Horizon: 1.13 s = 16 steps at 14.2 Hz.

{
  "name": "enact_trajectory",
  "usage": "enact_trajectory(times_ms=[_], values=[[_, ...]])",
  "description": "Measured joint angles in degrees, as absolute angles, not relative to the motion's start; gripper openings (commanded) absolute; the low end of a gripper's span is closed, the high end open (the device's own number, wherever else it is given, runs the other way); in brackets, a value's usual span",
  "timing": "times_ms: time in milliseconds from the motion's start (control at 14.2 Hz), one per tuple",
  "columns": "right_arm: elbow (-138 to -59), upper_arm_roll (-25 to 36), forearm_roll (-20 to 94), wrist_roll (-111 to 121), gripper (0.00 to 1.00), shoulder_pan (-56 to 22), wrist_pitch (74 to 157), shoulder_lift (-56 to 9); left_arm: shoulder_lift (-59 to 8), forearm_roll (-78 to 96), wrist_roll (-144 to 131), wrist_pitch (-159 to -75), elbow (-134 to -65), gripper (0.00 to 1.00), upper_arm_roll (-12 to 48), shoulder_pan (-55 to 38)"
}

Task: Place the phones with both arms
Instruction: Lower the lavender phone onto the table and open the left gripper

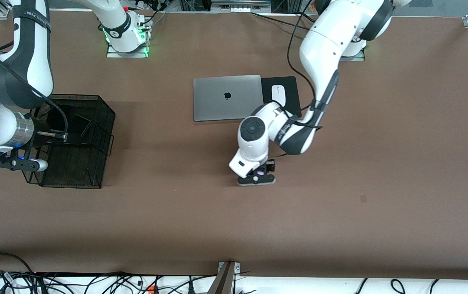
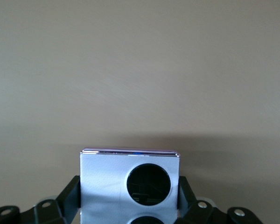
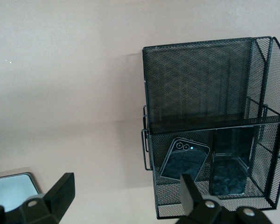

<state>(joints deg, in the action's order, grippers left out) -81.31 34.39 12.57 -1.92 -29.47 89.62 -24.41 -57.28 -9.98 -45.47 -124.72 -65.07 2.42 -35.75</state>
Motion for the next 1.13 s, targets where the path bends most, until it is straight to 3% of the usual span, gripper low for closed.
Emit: enact_trajectory(times_ms=[422,844,914,985,1126], values=[[-81.3,34.39,12.57,-1.92,0.99,-29.47,89.61,-24.4,-59.1,-5.73,-48.97,-125.24,-64.13,0.3,2.77,-41.13],[-81.3,34.39,12.57,-1.91,0.99,-29.47,89.61,-24.41,-60.83,-3.35,-54.38,-131.25,-64.0,0.32,2.66,-41.05],[-81.3,34.39,12.57,-1.91,0.99,-29.47,89.61,-24.4,-60.83,-3.35,-54.44,-131.26,-64.0,0.6,2.65,-41.05],[-81.3,34.39,12.57,-1.91,1.0,-29.47,89.61,-24.41,-60.83,-3.35,-54.49,-131.26,-64.0,1.0,2.65,-41.05],[-81.3,34.39,12.57,-1.91,0.99,-29.47,89.61,-24.4,-60.94,-3.35,-54.66,-131.49,-64.0,1.0,2.65,-41.07]])
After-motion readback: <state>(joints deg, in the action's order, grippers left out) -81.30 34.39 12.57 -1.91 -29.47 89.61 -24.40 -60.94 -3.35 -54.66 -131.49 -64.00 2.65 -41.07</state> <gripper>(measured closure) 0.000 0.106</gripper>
